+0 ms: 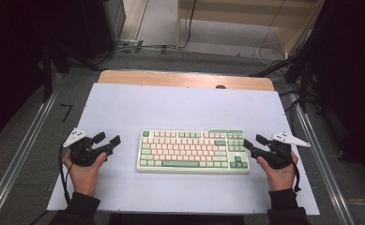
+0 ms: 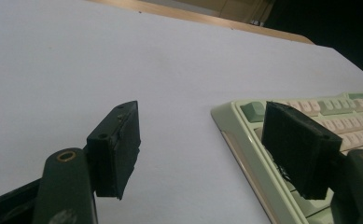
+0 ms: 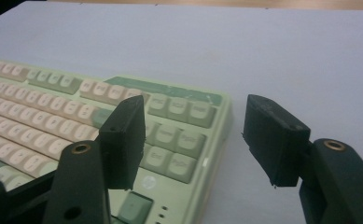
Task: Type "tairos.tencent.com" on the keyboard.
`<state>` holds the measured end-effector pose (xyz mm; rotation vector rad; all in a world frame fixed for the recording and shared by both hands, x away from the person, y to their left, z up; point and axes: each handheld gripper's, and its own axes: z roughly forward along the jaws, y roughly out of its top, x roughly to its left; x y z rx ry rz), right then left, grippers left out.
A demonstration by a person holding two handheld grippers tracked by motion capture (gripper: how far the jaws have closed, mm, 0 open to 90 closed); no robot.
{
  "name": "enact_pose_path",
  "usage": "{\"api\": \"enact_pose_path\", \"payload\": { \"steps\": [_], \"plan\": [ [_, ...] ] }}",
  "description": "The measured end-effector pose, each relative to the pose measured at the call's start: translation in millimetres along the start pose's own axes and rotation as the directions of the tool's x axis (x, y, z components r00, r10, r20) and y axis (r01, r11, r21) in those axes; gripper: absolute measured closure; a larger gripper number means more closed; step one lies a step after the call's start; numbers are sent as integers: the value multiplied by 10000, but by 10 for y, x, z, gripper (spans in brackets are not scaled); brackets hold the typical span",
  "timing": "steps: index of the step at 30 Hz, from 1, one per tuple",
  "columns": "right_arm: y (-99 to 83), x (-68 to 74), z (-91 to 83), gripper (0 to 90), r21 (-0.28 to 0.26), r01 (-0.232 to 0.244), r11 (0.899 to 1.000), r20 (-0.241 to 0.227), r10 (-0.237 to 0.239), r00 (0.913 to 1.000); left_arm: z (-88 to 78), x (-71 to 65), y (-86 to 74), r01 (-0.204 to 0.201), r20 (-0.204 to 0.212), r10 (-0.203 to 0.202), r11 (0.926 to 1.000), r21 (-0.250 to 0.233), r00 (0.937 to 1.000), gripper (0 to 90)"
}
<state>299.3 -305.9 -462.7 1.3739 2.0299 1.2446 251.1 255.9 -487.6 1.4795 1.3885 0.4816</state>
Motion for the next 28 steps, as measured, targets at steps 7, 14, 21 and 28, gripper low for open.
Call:
{"api": "enact_pose_path", "payload": {
  "steps": [7, 14, 21, 28],
  "plan": [
    [-69, -273, -133, 376, -115, -456, 9989, 666, 463, 9967, 10, 59, 0, 48, -207, -47, 10000, 62, 9998, 294],
    [-162, -538, -238, 379, -101, -1065, 9943, 1238, 1069, 9865, 23, 100, -4, 132, -361, -127, 9998, 143, 9993, 294],
    [-212, -672, -280, 379, -187, -1527, 9881, 1474, 1537, 9771, 55, 93, -10, 174, -320, -164, 9994, 310, 9994, 294],
    [-208, -656, -271, 379, -209, -1443, 9893, 1459, 1458, 9785, 68, 130, -20, 877, 202, -880, 9961, 138, 9959, 291]
  ]
}}
